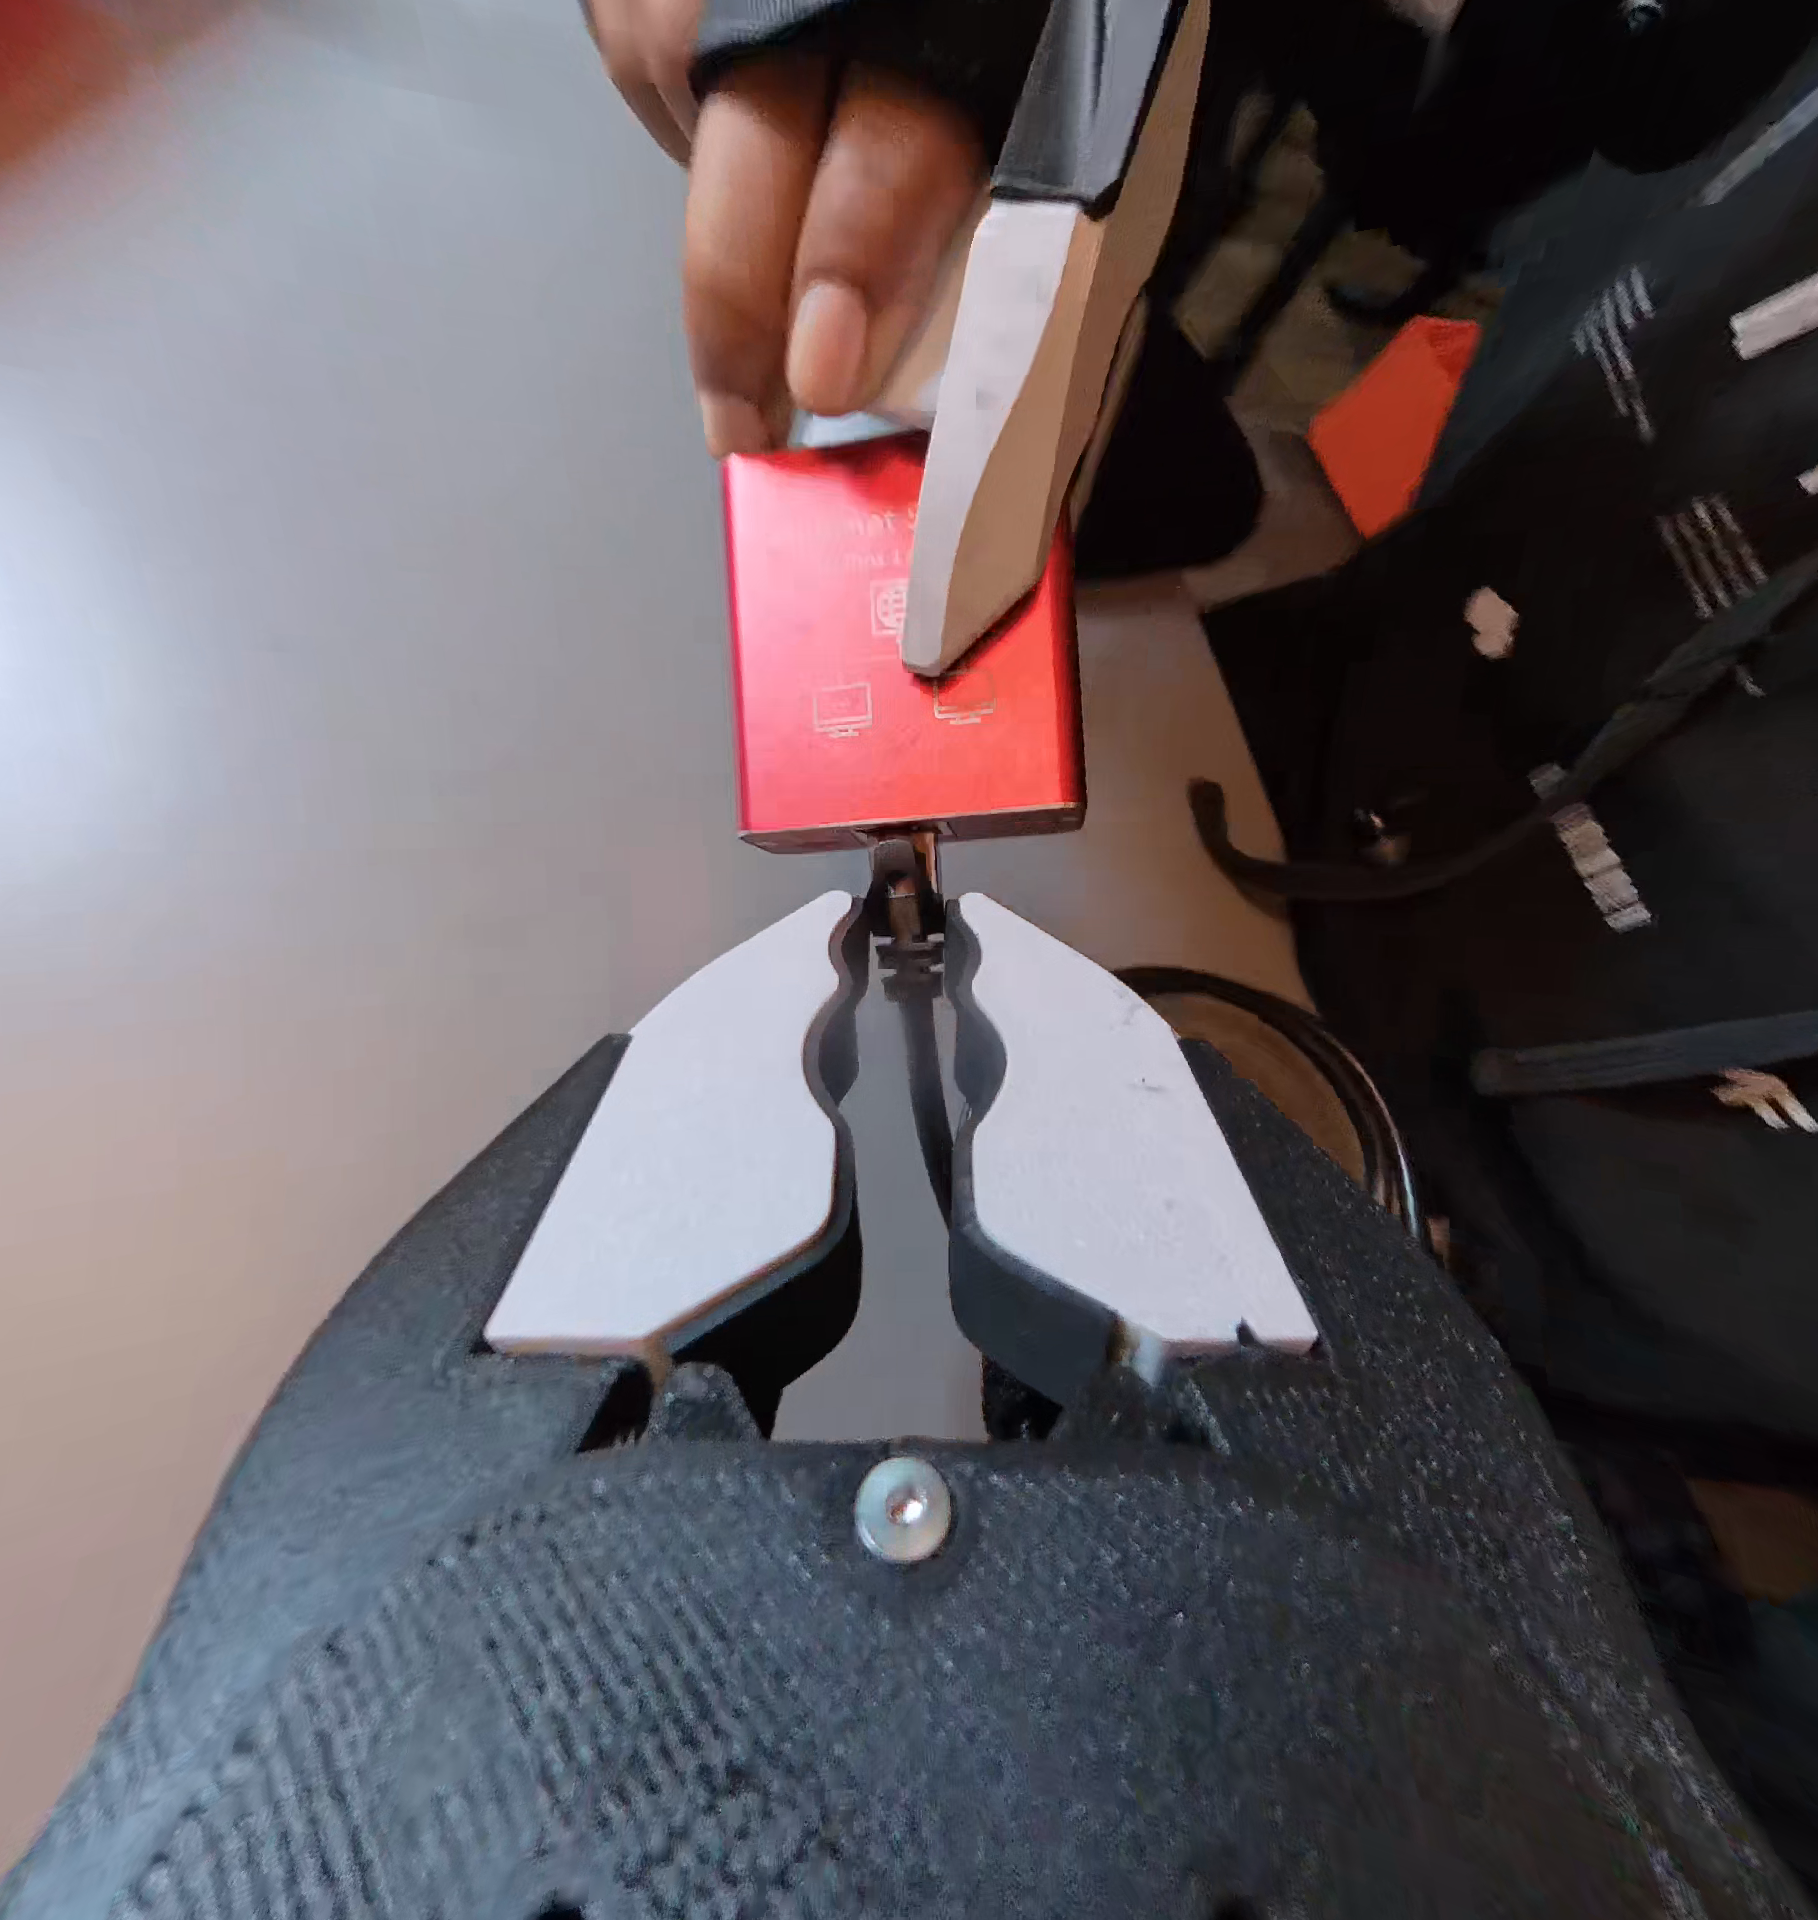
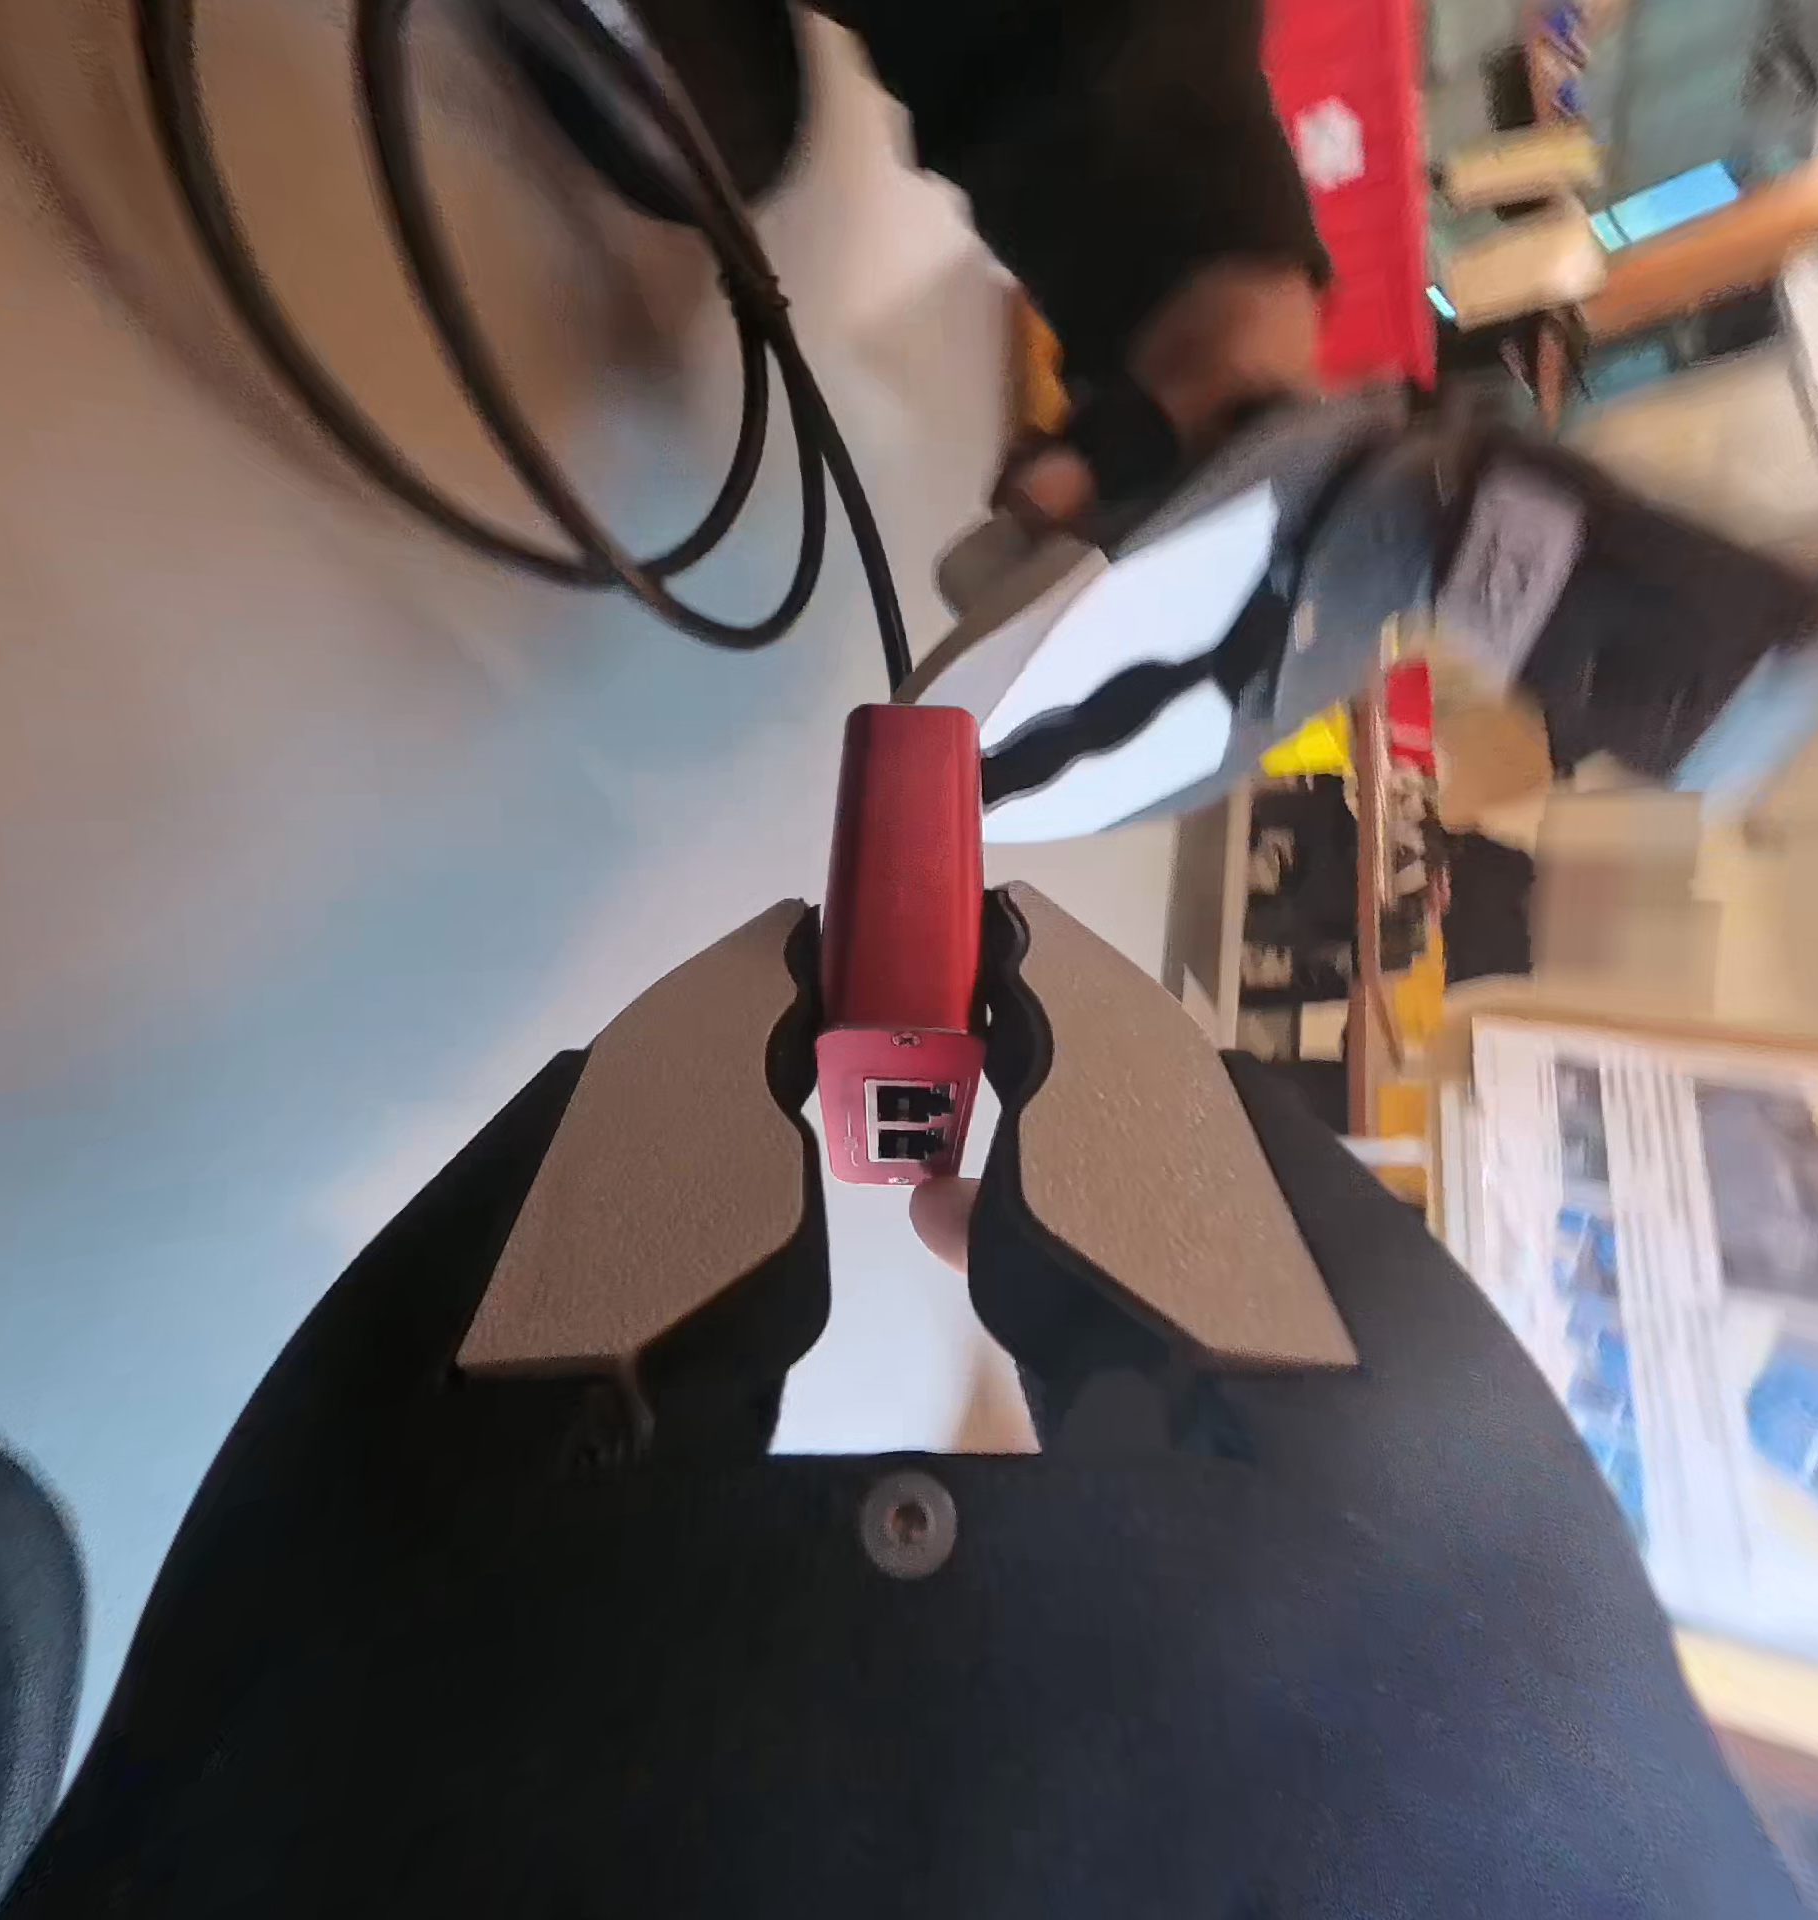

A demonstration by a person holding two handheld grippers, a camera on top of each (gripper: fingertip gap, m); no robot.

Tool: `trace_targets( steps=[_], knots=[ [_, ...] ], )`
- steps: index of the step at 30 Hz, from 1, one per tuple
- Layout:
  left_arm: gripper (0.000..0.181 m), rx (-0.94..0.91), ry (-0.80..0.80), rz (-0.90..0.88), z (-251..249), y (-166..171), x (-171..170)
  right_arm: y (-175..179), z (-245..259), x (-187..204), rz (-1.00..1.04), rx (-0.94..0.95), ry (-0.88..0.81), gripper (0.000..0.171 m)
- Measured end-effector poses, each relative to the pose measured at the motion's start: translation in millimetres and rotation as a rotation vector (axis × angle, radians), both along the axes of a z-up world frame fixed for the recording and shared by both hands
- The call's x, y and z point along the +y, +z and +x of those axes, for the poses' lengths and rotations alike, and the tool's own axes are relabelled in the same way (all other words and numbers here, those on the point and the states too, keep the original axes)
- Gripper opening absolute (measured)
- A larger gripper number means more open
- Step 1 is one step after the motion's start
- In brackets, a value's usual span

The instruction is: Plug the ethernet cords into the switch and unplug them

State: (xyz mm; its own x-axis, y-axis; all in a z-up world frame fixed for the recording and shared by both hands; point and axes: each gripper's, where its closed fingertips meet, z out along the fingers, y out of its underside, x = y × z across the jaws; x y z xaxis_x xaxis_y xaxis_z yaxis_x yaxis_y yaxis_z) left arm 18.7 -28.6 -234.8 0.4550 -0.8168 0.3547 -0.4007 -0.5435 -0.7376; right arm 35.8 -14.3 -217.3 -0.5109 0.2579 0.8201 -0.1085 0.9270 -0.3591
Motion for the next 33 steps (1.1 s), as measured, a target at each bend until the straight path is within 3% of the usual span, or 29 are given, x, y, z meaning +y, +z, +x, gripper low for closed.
trace_targets(
  steps=[1, 6, 10, 12, 15, 17, 21, 25, 27, 29, 33],
  knots=[
    [0.015, 0.019, 0.064, 0.065, -6, 10, 8, 5, -3, 6, -0.049, -0.002, -0.043, 0.029],
    [0.034, 0.175, 0.228, 0.441, -11, 62, 22, 14, -16, 29, -0.239, -0.094, -0.222, 0.029],
    [0.035, 0.428, 0.213, 0.543, 0, 49, 29, 30, -24, 11, -0.335, -0.220, -0.241, 0.028],
    [0.032, 0.463, 0.221, 0.576, -2, 56, 30, 37, -24, 12, -0.295, -0.263, -0.265, 0.028],
    [0.027, 0.301, 0.274, 0.628, -4, 85, 29, 74, -21, 20, -0.383, -0.196, -0.257, 0.029],
    [0.027, 0.131, 0.297, 0.646, -7, 104, 26, 98, -16, 33, -0.487, -0.123, -0.260, 0.041],
    [0.027, -0.296, 0.274, 0.748, -4, 151, 11, 119, -7, 25, -0.852, -0.069, -0.116, 0.055],
    [0.027, -0.543, 0.249, 0.778, 6, 166, 4, 142, -8, 0, -1.093, 0.014, 0.060, 0.046],
    [0.027, -0.597, 0.230, 0.767, 10, 165, 2, 143, -11, -7, -1.075, 0.011, 0.077, 0.026],
    [0.027, -0.551, 0.250, 0.764, 6, 159, 5, 139, -13, -4, -1.007, 0.002, 0.041, 0.026],
    [0.030, -0.286, 0.371, 0.814, -21, 153, 15, 138, -15, 15, -0.869, 0.009, -0.103, 0.026]
  ],
)
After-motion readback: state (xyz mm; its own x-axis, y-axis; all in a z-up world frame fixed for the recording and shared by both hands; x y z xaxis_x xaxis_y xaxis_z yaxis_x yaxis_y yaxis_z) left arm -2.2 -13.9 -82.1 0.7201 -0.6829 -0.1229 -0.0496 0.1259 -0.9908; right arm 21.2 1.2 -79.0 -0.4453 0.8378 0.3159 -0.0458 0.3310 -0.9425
